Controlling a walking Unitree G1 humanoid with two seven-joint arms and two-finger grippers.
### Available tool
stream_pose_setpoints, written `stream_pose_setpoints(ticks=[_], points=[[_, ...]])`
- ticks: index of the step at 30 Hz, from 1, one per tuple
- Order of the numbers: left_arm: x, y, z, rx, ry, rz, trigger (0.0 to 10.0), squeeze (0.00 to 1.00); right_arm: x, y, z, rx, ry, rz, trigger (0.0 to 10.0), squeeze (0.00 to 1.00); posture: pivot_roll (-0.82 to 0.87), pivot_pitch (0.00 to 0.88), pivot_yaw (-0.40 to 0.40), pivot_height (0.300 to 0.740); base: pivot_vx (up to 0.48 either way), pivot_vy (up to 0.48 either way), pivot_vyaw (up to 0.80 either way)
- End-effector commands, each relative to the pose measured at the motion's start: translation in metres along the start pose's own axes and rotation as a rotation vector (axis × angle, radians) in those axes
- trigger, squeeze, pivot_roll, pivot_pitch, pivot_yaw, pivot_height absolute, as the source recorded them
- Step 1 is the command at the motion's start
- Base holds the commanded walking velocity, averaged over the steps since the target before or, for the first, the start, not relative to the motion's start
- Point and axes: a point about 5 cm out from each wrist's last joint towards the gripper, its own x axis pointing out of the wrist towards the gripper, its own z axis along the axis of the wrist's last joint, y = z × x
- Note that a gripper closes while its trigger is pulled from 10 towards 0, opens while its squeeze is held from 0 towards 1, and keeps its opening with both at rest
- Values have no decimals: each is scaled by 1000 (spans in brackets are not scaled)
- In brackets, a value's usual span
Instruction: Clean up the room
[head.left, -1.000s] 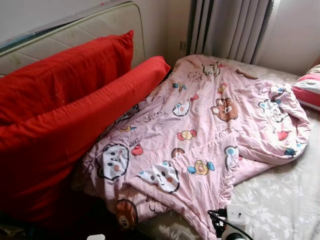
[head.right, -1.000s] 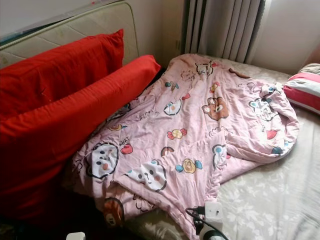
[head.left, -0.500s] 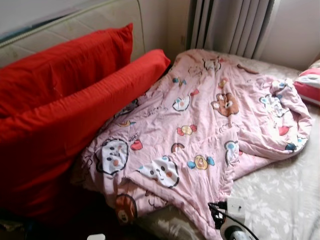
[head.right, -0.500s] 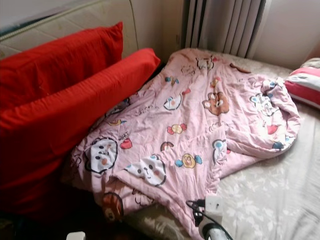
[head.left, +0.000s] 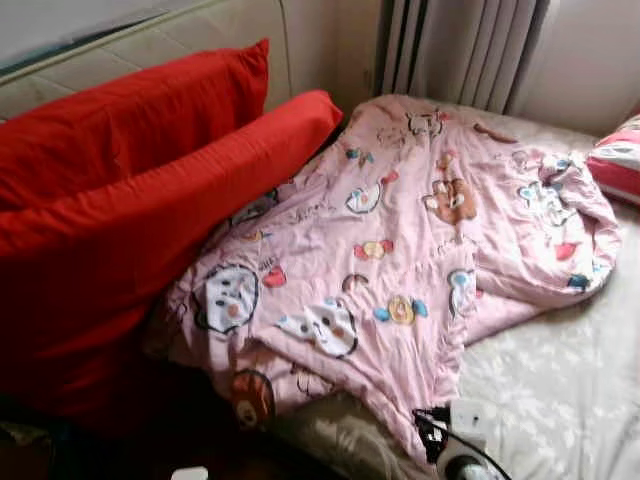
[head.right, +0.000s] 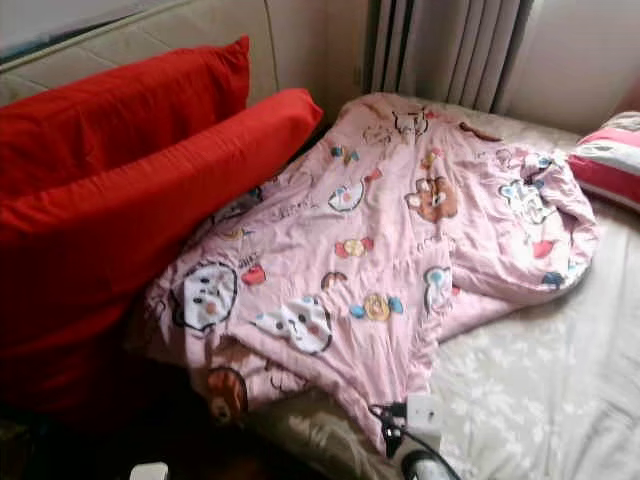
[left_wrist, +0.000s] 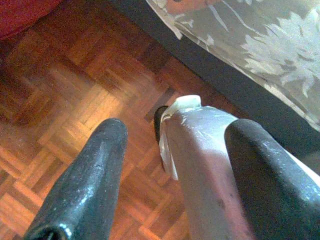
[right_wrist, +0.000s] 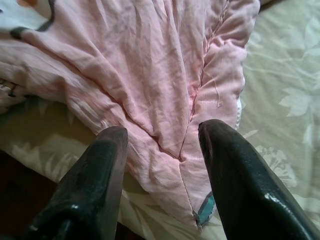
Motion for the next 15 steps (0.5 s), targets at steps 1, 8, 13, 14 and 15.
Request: stream_pose_setpoints(ticks=[1,8,13,14,15], points=[[-5,0,-16,6,61,-5,10000,0,-3,0,-7,5,21,-2,10000,0,-28,200,34,640,0,0,0],[-5,-1,-16,9,63,-9,10000,0,-2,1,-6,22,20,-13,10000,0,-30,197,34,640,0,0,0],[-6,-1,-16,8,63,-11,10000,0,0,0,-4,31,21,-18,10000,0,-30,200,34,640,0,0,0],[-6,-1,-16,8,63,-11,10000,0,0,0,-3,31,21,-19,10000,0,-30,200,34,640,0,0,0],[-6,-1,-16,7,63,-11,10000,0,0,-2,-3,37,25,-27,10000,0,-27,201,34,640,0,0,0]])
